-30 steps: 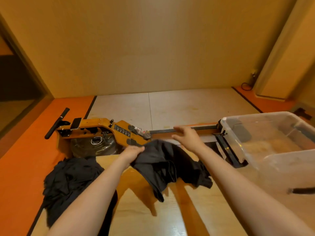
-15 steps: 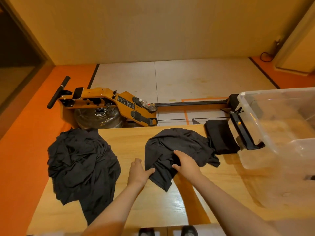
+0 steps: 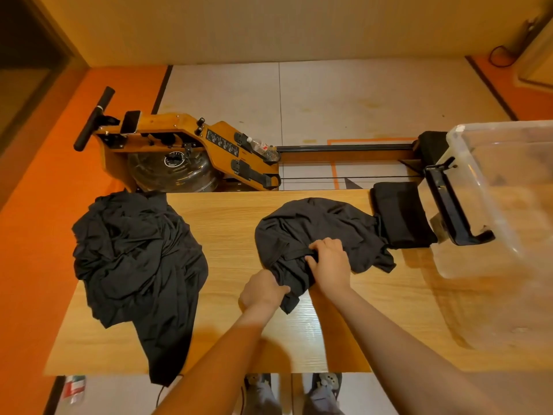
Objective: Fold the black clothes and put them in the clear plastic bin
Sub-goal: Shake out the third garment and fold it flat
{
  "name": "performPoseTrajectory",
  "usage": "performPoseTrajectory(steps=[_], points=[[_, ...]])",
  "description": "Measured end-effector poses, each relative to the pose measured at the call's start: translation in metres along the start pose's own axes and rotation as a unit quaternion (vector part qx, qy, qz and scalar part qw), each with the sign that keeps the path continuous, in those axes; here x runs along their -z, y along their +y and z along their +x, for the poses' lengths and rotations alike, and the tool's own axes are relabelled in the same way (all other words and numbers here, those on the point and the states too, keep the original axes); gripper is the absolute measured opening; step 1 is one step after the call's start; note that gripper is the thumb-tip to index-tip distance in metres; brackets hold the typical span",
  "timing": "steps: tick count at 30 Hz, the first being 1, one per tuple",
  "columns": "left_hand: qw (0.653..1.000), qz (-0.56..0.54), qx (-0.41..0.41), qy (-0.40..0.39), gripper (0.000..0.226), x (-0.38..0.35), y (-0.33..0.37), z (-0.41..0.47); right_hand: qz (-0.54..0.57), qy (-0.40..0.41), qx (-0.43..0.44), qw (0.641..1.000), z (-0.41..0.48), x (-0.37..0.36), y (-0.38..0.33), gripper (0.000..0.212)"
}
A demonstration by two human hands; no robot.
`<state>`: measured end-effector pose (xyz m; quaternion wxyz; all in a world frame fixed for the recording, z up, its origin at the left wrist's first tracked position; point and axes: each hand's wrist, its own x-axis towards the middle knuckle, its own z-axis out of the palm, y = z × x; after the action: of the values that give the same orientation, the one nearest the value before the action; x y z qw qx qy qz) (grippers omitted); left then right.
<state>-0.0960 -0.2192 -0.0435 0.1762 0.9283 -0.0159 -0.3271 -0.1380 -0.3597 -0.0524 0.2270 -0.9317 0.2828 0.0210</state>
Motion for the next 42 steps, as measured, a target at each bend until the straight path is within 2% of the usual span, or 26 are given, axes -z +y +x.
performPoseTrajectory(steps=[2, 5, 8, 13, 17, 22, 29, 31, 36, 42], points=[[0.996, -0.086, -0.033, -0.002, 0.035, 0.0, -0.01, 0.003, 0.075, 0.005, -0.026, 0.997, 0.001, 0.002, 0.003, 0.01], [0.975, -0.203, -0.092, -0.006, 0.043, 0.015, -0.026, 0.001, 0.168, 0.007, -0.067, 0.983, 0.005, 0.015, 0.006, 0.008], [0.967, -0.213, -0.136, 0.002, 0.04, 0.046, -0.036, -0.004, 0.26, 0.034, -0.063, 0.963, 0.007, 0.038, 0.005, 0.007], [0.962, -0.201, -0.177, 0.049, 0.011, 0.113, -0.031, -0.009, 0.329, 0.091, -0.022, 0.94, 0.022, 0.094, -0.003, 0.005], [0.951, -0.171, -0.225, 0.122, 0.011, 0.17, -0.014, -0.016, 0.349, 0.152, 0.015, 0.925, 0.038, 0.148, -0.006, 0.004], [0.922, -0.123, -0.301, 0.212, 0.016, 0.241, 0.016, -0.031, 0.352, 0.216, 0.071, 0.908, 0.051, 0.227, -0.012, 0.007], [0.884, -0.112, -0.376, 0.255, 0.008, 0.331, 0.053, -0.055, 0.331, 0.291, 0.115, 0.89, 0.065, 0.31, -0.027, 0.008], [0.873, -0.144, -0.389, 0.258, 0.008, 0.35, 0.065, -0.061, 0.33, 0.304, 0.121, 0.886, 0.069, 0.328, -0.032, 0.007], [0.829, -0.301, -0.407, 0.239, 0.02, 0.386, 0.089, -0.067, 0.312, 0.345, 0.125, 0.876, 0.082, 0.362, -0.043, 0.006], [0.804, -0.38, -0.399, 0.223, 0.012, 0.415, 0.116, -0.053, 0.298, 0.37, 0.135, 0.87, 0.098, 0.393, -0.063, 0.011]])
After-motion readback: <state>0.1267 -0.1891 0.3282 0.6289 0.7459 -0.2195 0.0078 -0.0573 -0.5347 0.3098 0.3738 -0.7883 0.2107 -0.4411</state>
